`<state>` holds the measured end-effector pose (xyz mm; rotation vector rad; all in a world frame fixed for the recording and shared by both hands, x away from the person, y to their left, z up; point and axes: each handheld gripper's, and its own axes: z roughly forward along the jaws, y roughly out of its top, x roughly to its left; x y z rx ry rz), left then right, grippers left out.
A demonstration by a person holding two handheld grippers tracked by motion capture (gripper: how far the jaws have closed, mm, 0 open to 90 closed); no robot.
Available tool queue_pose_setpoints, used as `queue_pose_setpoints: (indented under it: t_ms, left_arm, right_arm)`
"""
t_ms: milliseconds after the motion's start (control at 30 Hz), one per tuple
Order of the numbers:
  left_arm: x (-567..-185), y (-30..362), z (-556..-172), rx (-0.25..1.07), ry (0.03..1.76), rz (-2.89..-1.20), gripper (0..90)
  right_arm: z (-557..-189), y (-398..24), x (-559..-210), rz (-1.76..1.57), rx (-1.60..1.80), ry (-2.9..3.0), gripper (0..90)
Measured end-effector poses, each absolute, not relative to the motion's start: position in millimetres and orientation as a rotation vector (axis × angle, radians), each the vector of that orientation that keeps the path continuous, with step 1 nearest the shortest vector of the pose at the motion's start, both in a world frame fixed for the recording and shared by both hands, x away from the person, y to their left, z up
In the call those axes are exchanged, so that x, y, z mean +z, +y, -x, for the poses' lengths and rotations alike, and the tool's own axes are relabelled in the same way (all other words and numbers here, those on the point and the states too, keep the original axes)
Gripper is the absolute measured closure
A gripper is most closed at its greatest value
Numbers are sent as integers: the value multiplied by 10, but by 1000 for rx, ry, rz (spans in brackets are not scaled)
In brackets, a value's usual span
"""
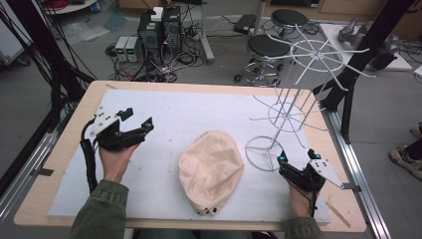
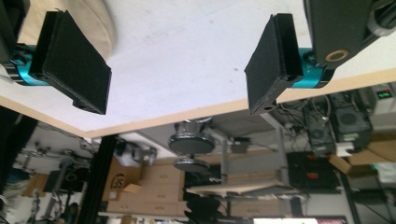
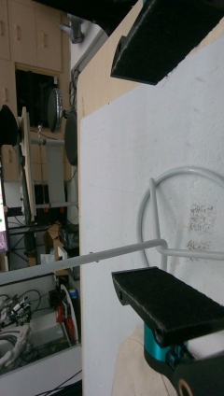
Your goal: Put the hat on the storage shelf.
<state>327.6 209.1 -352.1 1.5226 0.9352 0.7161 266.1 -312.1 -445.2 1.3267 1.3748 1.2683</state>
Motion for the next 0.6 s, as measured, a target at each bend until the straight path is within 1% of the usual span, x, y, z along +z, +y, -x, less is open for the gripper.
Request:
queue_pose_setpoints:
  t_ms: [333, 600]
  left_arm:
    - [-3486, 1886, -3418, 666, 945, -1611, 224]
    - [-3595, 1681, -3538, 565, 943, -1719, 220]
  right_arm:
    - [-2662, -3109, -4453, -1323, 1275, 1381, 31]
    - [-2667, -3106, -4454, -1323, 1276, 1383, 31]
